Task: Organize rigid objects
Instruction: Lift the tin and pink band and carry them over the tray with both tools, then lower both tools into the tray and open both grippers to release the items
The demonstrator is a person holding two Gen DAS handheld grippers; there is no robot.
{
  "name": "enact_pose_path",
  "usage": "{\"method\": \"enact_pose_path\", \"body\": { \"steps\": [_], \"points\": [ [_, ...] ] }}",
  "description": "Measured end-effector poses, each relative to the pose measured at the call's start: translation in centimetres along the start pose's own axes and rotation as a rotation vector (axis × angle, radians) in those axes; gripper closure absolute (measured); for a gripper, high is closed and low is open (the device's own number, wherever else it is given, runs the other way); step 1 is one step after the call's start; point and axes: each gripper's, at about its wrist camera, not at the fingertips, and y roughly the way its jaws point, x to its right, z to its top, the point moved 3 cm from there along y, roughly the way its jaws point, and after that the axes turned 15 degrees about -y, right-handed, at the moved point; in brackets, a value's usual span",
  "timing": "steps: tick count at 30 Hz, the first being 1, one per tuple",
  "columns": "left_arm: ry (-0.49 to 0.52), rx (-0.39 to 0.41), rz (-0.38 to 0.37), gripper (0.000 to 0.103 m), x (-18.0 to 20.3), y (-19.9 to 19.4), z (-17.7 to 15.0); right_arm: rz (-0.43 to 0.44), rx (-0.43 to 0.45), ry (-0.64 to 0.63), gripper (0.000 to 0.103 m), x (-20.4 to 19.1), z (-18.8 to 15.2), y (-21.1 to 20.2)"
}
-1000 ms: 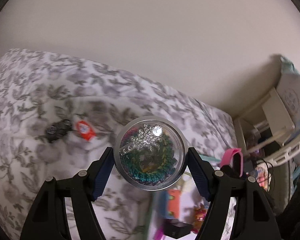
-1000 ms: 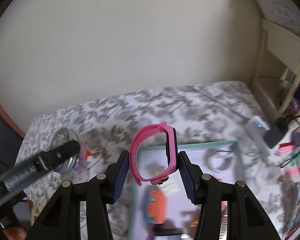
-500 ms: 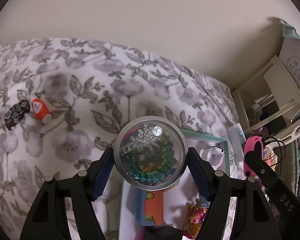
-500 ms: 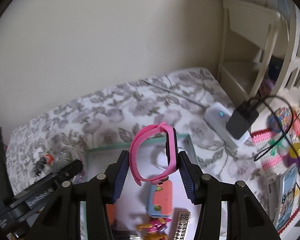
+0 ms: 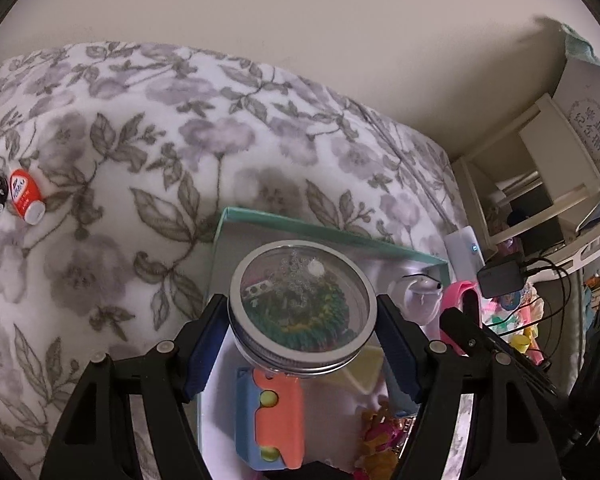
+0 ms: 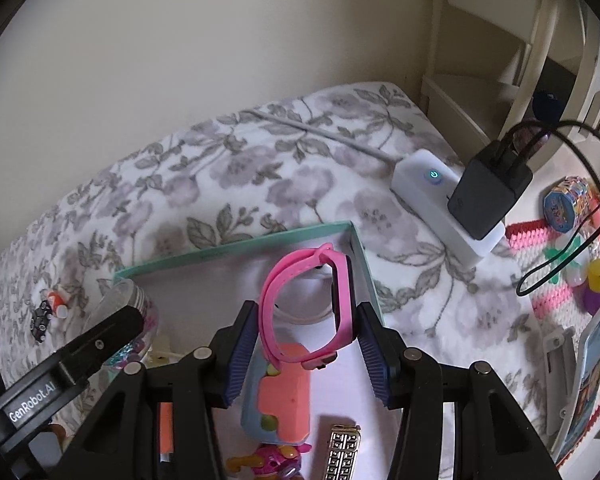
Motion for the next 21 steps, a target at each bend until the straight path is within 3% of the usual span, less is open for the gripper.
{"method": "enact_pose_path", "body": {
  "steps": [12, 21],
  "points": [
    [-0.008, -0.018, 0.009, 0.029, -0.7, 1.2, 0.1, -0.016, -0.073, 0.006, 0.050, 0.3, -1.0, 2.3],
    [0.002, -0.039, 0.021, 0.029, -0.7, 1.2, 0.2, -0.020, -0.081, 0.013, 0.049, 0.4, -1.1, 2.5]
  ]
}}
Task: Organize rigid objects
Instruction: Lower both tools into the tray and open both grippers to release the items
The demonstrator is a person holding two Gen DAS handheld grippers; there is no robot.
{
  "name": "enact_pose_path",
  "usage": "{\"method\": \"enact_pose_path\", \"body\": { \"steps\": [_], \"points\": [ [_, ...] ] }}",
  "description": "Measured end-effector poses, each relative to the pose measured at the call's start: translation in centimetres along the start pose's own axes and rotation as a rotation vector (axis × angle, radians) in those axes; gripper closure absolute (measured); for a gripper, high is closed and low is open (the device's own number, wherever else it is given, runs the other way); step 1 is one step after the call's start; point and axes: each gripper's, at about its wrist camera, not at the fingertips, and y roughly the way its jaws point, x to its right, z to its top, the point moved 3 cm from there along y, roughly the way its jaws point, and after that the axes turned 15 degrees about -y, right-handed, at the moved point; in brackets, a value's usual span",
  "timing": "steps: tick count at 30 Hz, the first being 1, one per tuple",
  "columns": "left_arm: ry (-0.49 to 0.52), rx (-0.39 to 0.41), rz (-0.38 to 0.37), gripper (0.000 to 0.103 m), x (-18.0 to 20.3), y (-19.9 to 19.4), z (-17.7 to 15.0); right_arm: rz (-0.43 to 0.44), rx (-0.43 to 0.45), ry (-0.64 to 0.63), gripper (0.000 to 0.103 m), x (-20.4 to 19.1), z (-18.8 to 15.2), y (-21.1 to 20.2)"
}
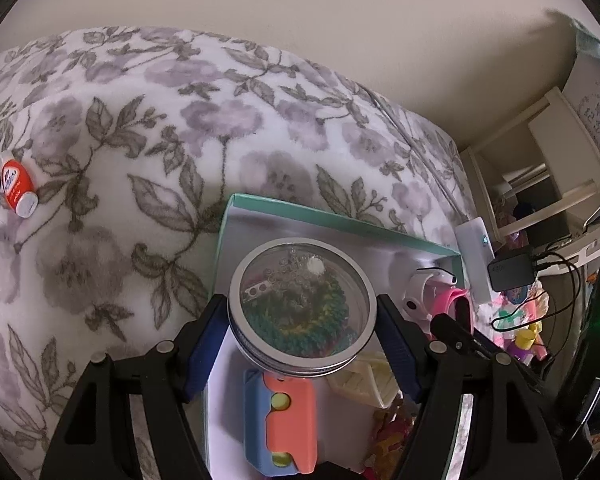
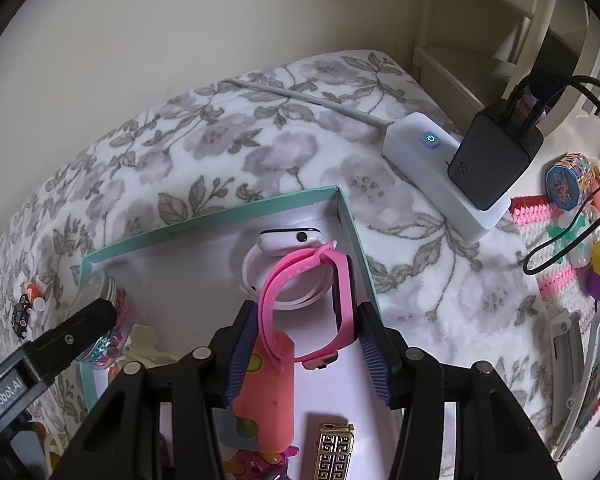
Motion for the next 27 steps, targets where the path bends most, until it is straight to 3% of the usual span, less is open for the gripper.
{"method": "enact_pose_path", "body": {
  "steps": [7, 11, 14, 19, 22, 27],
  "points": [
    [0.018, -0.006, 0.026, 0.028, 0.3, -0.3, 0.0, -0.022, -0.014, -0.022, 0.048, -0.1, 0.0, 0.0],
    [0.039, 0.015, 0.028, 0.027, 0.8, -1.4, 0.2, -0.030, -0.006, -0.036, 0.034, -0.3, 0.2, -0.3],
    [0.052, 0.034, 0.032, 0.025, 1.1, -2.2, 0.3, -0.029, 0.012, -0.037, 0.034, -0.4, 0.5, -0.9],
    [0.085, 0.104, 0.078, 0.024, 1.5, -4.0, 0.8, -0.022, 0.067, -0.038, 0.033, -0.7, 1.2, -3.1],
    [0.107, 0.162, 0.126, 0.015, 1.5, -5.2, 1.2, -0.021, 0.105, -0.037, 0.026, -0.7, 1.6, -4.4],
    [0.123, 0.240, 0.185, 0.009, 0.9, -6.6, 2.0, -0.037, 0.161, -0.042, 0.019, -0.8, 2.2, -6.2]
  ]
}}
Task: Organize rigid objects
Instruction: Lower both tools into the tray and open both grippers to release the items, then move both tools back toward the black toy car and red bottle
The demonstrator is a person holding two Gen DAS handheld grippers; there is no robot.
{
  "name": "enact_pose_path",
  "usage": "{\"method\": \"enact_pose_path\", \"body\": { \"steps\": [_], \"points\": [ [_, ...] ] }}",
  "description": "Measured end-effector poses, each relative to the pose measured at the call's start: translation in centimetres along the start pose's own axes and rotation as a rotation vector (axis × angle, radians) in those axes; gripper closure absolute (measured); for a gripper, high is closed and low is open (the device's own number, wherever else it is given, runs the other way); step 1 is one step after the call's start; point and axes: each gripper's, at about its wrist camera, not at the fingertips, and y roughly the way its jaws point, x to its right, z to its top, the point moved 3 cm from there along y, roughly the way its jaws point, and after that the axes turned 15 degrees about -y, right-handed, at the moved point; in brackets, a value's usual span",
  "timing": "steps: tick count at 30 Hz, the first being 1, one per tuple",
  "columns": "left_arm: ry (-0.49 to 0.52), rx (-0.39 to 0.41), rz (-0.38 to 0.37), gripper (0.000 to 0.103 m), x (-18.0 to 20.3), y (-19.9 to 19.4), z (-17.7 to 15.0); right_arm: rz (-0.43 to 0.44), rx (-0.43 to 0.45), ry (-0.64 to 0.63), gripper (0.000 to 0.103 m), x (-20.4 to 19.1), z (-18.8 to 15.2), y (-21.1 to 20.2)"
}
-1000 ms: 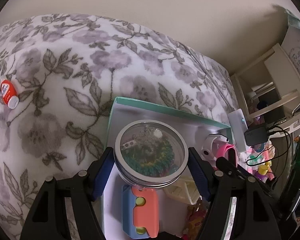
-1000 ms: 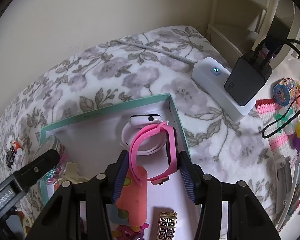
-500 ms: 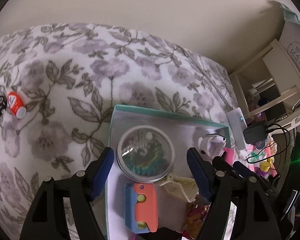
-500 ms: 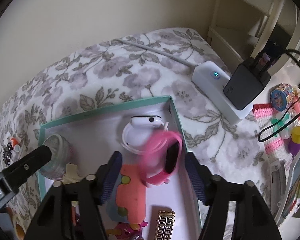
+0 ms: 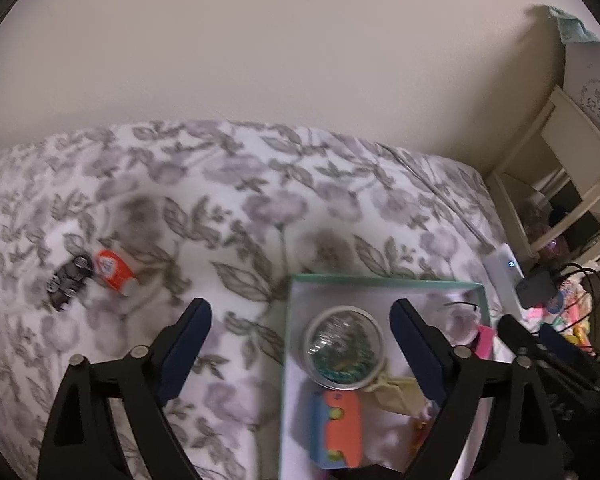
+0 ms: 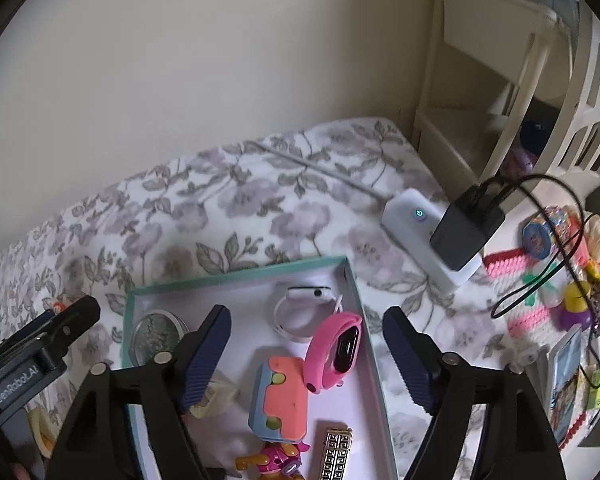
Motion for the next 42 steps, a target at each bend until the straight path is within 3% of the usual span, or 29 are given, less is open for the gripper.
{"method": "enact_pose_path", "body": {
  "steps": [9, 11, 12, 30, 42],
  "points": [
    [-0.021, 0.037, 0.042, 0.002, -1.1, -0.1, 1.0, 0.000, 0.032, -0.002, 0.015, -0.1, 0.4, -0.5],
    [-0.027, 0.040, 0.050, 0.002, -1.4, 0.0, 1.2, -0.001, 0.033, -0.006, 0.003, -0.3, 0.4, -0.4],
    [-0.028, 0.042, 0.057, 0.002, -1.5, 0.0, 1.2, -0.002, 0.034, -0.007, 0.001, -0.3, 0.4, -0.4],
    [-0.102, 0.076, 0.091, 0.001, -5.3, -0.5, 3.2, 0.030, 0.031, -0.069, 0.001, -3.7, 0.9, 0.3],
    [-0.225, 0.105, 0.169, 0.001, -13.4, -1.5, 5.6, 0.122, 0.053, -0.155, 0.001, -10.2, 1.5, 0.5]
  ]
}}
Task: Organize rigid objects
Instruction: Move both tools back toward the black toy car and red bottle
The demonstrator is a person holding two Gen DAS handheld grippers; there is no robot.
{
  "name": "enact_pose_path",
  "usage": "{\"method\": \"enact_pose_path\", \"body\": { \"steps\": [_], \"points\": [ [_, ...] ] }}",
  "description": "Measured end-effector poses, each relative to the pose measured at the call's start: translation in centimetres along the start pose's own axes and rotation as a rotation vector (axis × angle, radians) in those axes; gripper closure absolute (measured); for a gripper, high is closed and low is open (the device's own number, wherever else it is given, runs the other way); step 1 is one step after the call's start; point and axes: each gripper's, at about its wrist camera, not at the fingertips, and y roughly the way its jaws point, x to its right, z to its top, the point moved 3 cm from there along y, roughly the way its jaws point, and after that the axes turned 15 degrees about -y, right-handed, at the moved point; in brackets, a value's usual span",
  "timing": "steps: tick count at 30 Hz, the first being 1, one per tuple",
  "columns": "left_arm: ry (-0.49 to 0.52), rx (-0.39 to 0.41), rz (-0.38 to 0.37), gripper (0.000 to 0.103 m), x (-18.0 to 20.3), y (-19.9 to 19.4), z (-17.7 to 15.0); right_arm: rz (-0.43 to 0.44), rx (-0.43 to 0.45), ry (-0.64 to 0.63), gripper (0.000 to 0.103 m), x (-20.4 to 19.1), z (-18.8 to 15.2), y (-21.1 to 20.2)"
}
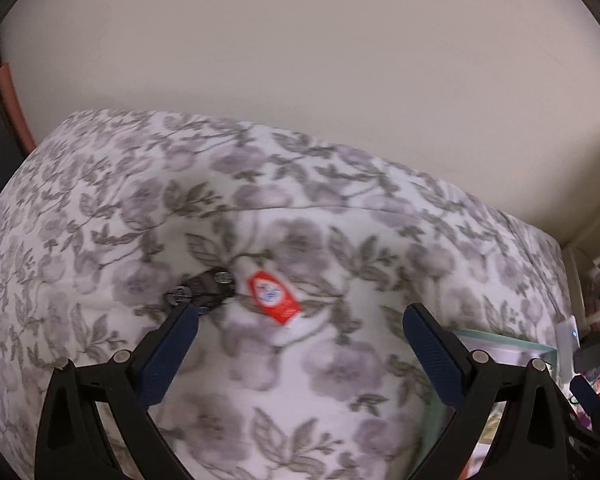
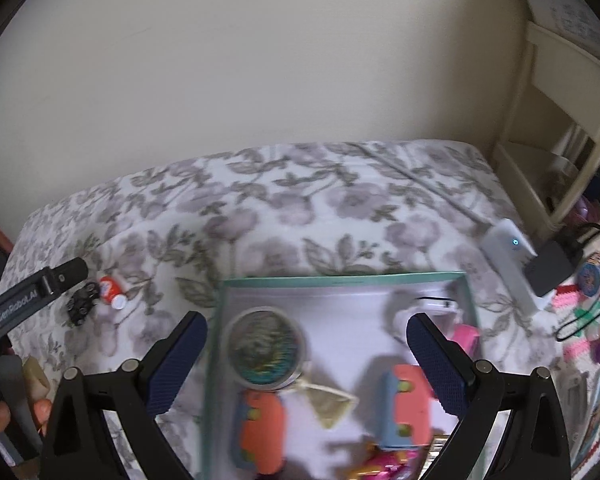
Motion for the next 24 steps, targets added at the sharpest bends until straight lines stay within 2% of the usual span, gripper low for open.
{"method": "enact_pose_path", "body": {
  "steps": [8, 14, 18, 24],
  "points": [
    [-0.116, -0.039, 0.027, 0.001, -5.4, 0.2, 1.3, 0.052, -0.009, -0.050, 0.001, -4.1, 0.6, 1.1],
    [-0.162, -0.070, 0.060, 0.001, -7.6, 1.0, 1.7, 0.082, 0.006, -0.090, 0.001, -6.6, 0.9, 1.1],
    [-0.173, -0.113, 0.019, 0.001, -8.6, 1.6, 1.8, 0.094, 0.022, -0.104, 0.001, -7.8, 1.2, 1.1],
    [-0.201, -0.139, 0.020, 0.001, -10.7, 2.9, 2.9, 0.134, 0.050, -0.119, 0.001, -10.0, 1.8, 2.2]
  ]
}}
